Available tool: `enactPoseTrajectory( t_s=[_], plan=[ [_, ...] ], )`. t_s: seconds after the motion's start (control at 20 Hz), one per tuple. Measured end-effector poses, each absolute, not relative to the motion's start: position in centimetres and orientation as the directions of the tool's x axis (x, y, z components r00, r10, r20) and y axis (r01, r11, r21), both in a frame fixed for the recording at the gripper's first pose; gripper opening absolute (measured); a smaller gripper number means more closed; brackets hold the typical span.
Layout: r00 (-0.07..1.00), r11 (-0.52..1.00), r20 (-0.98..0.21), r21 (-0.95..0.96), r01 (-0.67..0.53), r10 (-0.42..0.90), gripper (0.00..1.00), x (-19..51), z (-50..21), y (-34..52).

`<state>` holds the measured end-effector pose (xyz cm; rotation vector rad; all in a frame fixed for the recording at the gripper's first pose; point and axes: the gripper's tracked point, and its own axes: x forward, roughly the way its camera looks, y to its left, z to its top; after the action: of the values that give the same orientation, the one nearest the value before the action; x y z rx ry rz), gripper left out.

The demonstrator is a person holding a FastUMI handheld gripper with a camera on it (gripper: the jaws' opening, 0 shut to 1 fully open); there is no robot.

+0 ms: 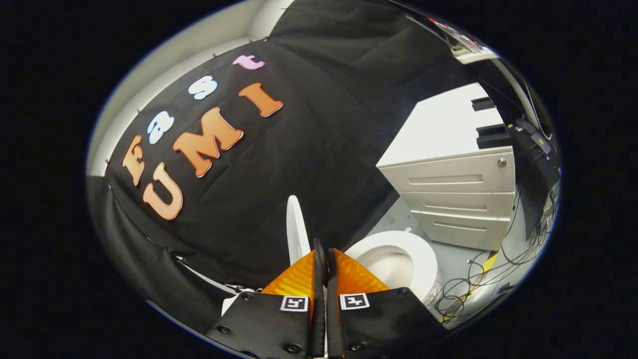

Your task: Open the toilet lid.

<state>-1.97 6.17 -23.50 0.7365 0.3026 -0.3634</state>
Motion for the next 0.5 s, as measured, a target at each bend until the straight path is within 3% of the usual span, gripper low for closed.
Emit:
enactPoseTrajectory(
  t_s=[0.5],
  plan=[
    [0.937,0.821,-0.31,0.484,0.302,-0.161,0.09,-1.3,-18.1,13.7]
  ],
)
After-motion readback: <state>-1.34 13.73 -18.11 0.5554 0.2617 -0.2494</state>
